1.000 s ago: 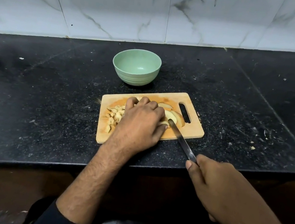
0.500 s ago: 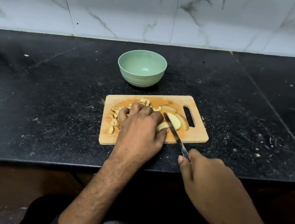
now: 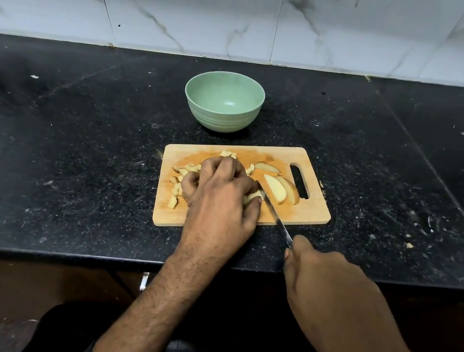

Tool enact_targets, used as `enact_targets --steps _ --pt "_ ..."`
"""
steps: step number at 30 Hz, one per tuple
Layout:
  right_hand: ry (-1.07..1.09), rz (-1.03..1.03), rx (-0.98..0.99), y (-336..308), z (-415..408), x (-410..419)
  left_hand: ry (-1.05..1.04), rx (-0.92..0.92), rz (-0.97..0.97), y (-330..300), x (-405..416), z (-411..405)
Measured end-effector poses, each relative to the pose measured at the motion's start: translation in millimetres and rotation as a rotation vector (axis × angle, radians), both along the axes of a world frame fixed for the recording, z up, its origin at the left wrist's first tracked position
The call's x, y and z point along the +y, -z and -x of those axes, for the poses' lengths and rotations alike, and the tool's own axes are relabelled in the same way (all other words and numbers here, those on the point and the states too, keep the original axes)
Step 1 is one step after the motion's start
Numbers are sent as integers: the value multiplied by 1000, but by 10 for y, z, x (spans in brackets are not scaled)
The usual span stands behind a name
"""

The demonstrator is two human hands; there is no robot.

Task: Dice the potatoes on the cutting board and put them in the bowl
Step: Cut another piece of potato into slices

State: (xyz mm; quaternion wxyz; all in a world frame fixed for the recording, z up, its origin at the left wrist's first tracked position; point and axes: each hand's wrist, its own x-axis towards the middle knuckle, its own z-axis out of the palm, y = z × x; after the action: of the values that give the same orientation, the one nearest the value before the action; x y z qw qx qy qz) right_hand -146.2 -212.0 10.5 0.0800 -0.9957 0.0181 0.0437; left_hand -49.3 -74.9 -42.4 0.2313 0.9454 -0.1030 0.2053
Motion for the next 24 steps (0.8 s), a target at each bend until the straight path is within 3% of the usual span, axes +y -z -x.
enact_targets --steps 8,24 --pt "-30 -21 93 66 -228 -80 -25 57 20 -8 -15 -11" --pt "54 -90 47 -109 126 -124 -25 26 16 29 48 51"
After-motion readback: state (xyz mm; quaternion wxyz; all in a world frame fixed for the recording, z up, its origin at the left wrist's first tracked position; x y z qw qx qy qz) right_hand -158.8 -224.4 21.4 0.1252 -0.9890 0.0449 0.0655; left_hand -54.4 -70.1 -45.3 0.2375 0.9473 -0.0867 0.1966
